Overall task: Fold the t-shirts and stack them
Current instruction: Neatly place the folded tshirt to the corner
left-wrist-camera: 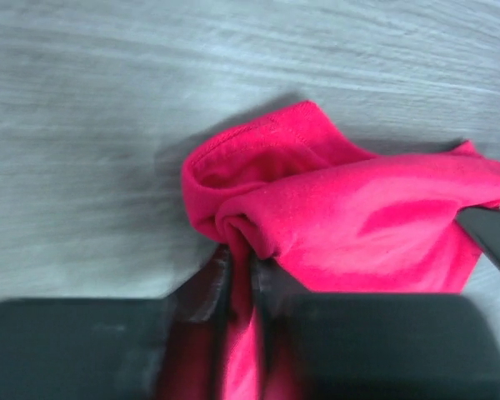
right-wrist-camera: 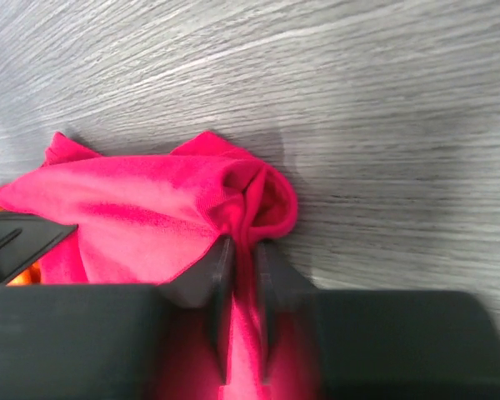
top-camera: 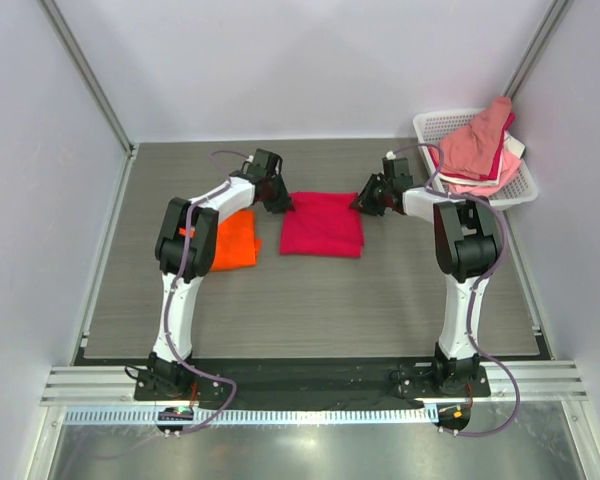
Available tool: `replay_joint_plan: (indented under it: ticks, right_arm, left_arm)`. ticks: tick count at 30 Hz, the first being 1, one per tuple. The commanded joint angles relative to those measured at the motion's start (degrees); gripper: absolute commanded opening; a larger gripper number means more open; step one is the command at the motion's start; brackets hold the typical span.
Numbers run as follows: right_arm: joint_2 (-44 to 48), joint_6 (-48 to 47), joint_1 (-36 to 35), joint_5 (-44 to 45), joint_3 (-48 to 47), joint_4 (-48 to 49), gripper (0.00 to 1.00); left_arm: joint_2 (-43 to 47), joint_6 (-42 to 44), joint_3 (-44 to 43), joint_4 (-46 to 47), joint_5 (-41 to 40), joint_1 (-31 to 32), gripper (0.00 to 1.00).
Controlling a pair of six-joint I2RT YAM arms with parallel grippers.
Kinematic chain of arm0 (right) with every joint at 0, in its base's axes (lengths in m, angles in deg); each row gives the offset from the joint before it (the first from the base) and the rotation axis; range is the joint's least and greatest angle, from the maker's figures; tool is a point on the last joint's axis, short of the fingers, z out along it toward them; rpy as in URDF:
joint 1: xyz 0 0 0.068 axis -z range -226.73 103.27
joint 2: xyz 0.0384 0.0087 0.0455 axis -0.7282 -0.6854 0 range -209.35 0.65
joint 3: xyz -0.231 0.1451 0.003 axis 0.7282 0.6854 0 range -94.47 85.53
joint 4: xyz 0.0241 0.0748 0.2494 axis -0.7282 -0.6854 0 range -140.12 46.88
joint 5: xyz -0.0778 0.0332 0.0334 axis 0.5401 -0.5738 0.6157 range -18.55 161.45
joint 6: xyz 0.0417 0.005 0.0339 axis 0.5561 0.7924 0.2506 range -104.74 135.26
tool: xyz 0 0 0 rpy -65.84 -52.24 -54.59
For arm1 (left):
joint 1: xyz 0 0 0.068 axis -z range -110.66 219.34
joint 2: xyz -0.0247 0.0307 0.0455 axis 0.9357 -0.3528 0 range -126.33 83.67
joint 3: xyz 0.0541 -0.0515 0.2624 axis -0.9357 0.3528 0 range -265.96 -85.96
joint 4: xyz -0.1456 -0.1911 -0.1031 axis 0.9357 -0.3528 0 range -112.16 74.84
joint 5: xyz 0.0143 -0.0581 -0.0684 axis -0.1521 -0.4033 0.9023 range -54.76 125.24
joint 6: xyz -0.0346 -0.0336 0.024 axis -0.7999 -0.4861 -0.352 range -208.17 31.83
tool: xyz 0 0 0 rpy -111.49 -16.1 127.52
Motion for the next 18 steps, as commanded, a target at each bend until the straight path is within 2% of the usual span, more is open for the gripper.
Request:
replay_joint_plan:
  ticks: [1,2,4,8,13,18]
  right_arm:
    - [-1.73,0.28,-0.68,1.66,0.3,0.21,0.11]
    - [-1.46,0.37,-0.86,1.75,0.56,1.08,0.06]
    - [-0.5,0.28,-1.38,1.48,1.0,1.79,0.01]
    - [6.42,0.11,-2.7,2.1,4.16,2.67,0.01]
    - [16.45,-0.24,-5.95,3.67,7.94,0.48,0.01]
    - [26.21,0.01,-13.14,8.07,11.2,-3.56,0.01]
  left_arm:
    - [-1.68,-1.38,-1.15,5.4,2.17,-0.48,0.07]
    - [-1.42,-1.29,-1.24,5.58,2.16,-0.48,0.0]
    - [0.24,-0.94,0.33,6.28,2.08,-0.57,0.0]
    - [8.76,0.2,7.1,7.51,0.23,-0.48,0.0]
    - [21.48,-0.41,15.43,3.83,5.05,-0.4,0.0]
    - [34.68,-0.33,25.2,-0.2,3.93,0.4,0.0]
